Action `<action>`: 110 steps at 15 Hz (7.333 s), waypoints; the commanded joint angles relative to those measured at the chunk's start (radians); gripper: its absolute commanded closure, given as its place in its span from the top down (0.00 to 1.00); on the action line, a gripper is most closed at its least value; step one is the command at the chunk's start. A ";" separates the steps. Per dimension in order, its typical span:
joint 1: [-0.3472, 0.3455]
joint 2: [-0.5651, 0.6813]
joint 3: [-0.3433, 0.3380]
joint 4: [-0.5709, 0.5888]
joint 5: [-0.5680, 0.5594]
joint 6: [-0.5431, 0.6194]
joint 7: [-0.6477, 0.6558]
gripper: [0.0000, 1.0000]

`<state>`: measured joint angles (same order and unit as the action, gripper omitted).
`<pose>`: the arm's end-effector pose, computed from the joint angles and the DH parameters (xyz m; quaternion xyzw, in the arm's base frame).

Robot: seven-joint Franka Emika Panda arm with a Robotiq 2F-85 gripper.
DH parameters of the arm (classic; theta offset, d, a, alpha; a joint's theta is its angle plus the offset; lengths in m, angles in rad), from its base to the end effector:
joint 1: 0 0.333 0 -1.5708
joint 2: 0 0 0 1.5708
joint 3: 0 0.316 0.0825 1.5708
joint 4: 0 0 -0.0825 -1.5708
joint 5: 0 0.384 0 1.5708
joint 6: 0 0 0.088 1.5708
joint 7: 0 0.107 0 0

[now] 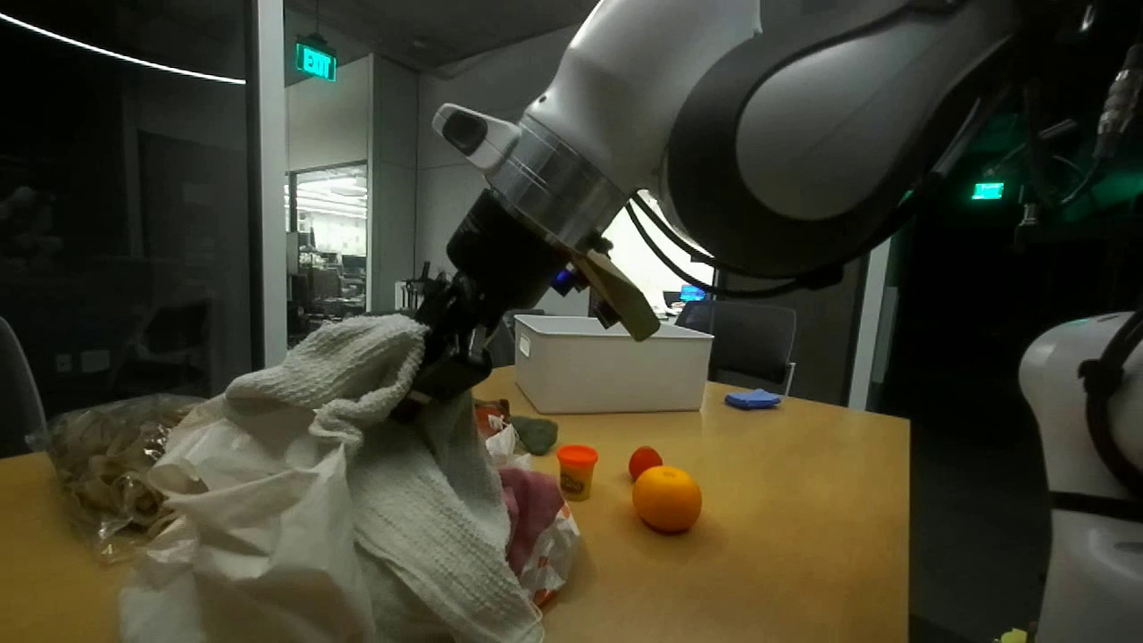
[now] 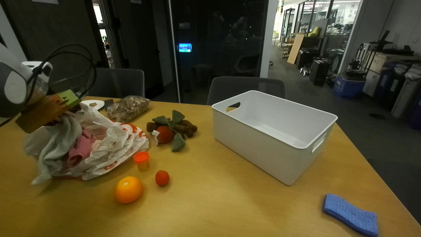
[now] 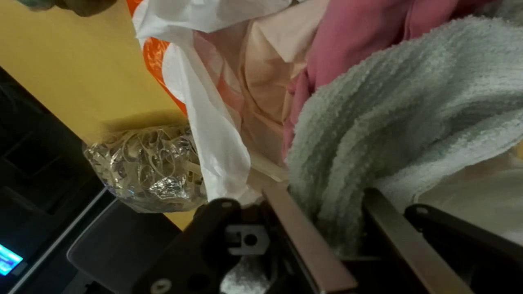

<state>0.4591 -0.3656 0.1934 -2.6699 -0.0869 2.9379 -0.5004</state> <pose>0.3452 0.2719 0.4242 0.7728 0.5530 0.3098 0.0326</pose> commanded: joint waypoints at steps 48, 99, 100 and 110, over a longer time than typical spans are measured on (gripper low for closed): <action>0.243 0.057 -0.509 -0.080 -0.385 0.095 -0.037 0.05; 0.969 -0.341 -1.164 -0.077 -0.432 -0.033 -0.153 1.00; 0.957 -0.350 -1.160 -0.076 -0.454 -0.020 -0.149 1.00; 0.828 -0.330 -1.151 -0.075 -0.487 0.003 0.094 1.00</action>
<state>1.2869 -0.6957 -0.9586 -2.7447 -0.5737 2.9408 -0.4056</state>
